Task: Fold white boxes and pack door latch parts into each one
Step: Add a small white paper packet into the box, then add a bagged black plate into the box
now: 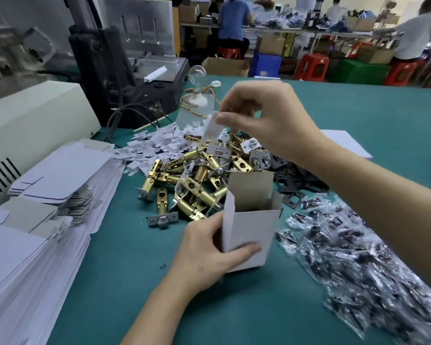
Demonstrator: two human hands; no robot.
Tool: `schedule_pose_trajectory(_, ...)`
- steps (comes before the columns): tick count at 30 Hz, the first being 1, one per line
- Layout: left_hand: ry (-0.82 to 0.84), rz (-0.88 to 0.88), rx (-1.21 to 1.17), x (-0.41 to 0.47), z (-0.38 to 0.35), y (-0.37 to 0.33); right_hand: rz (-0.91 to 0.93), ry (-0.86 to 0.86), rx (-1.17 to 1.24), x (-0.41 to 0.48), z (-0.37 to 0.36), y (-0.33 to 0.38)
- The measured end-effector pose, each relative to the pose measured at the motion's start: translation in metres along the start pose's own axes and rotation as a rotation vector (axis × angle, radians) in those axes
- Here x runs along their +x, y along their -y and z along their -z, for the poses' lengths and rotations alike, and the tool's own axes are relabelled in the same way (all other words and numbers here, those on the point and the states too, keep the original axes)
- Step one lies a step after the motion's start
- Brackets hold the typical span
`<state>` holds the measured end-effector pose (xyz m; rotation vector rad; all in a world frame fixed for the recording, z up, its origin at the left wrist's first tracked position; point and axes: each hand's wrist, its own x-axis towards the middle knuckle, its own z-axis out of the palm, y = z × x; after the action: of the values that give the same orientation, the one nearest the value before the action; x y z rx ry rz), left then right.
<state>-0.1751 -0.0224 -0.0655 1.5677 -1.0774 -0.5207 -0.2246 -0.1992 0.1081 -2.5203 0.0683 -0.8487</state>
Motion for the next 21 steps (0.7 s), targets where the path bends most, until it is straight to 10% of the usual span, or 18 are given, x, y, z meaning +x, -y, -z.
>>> schedule_pose_trajectory(13, -0.027, -0.027, 0.02, -0.003, -0.002, -0.011, -0.158, -0.337, 0.192, -0.114, 0.035, 0.008)
schedule_pose_trajectory(21, -0.013, -0.013, 0.022, -0.002, 0.0, -0.013, -0.133, 0.135, -0.191, -0.104, 0.011, 0.02)
